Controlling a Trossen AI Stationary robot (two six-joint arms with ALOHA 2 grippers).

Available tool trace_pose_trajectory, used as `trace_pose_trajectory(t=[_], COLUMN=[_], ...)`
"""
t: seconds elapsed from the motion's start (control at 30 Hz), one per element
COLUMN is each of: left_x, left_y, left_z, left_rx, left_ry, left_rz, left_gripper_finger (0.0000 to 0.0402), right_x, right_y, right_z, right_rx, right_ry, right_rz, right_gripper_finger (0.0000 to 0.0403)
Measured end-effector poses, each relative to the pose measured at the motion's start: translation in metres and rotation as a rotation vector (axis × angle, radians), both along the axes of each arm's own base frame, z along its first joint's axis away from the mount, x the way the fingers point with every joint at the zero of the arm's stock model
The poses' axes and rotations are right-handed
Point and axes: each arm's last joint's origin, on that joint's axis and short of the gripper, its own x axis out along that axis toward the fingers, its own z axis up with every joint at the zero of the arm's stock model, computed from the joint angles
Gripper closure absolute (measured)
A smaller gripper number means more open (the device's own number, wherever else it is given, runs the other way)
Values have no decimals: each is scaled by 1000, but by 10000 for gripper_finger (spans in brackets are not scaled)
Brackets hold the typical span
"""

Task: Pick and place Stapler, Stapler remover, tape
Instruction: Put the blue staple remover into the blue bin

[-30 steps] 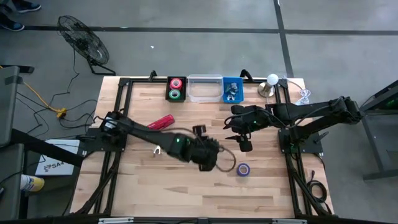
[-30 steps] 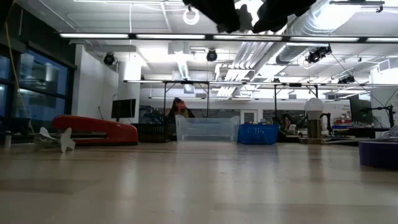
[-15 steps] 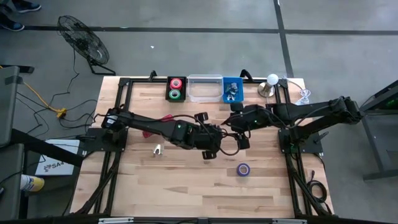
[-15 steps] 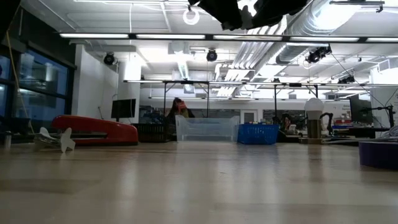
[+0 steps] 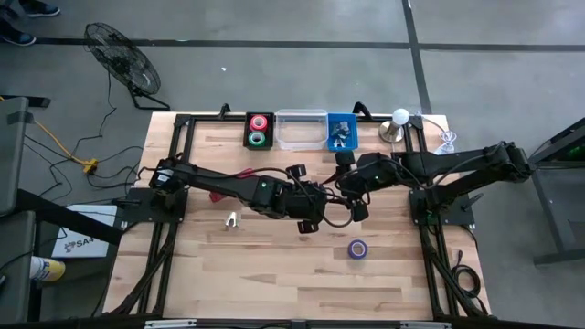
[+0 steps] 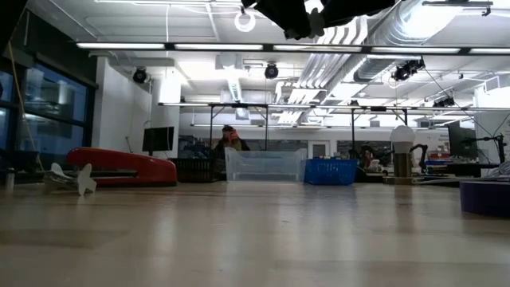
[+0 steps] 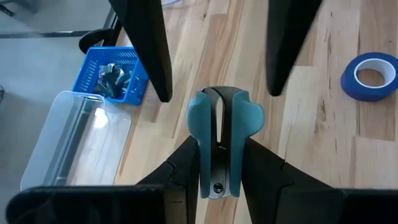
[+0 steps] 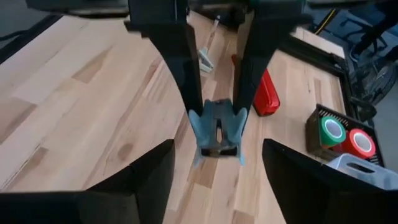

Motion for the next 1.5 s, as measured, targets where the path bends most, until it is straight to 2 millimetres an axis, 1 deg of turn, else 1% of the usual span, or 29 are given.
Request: trace_pose_trajectory(t=[0.17,0.3,0.47,0.6,0.83,1.1,1.13,1.5], left_x=[0,0,0,0,0,0,0,1], left_y=[0,0,0,0,0,0,0,0], left_z=[0,0,0,0,0,0,0,0], left_rx=[-1,-1,2,2,4,-4,-4,-4], left_ry=[-3,-6,-7,-6,-7,-12,-12,-12], left_rz=[0,1,3,3,5,12,12,12], left_gripper_finger=[319,319,319,319,319,319,319,319], right_x=[4,8,8,8,8,8,8,8], right_y=[-1,0,-1,-1,0,0,0,0], right_z=[-1,-5,-6,-5,-4,-4,-4,-4], right_rx=[-7,2,-11,-14,-4,-8,-8,1], right_ry=[-16,2,8,-4,-7,-10,-10,-12], right_rz=[-11,4,-15,-23,-8,-5,-5,1], right_gripper_finger=[158,160,169,192,255,316,320,321])
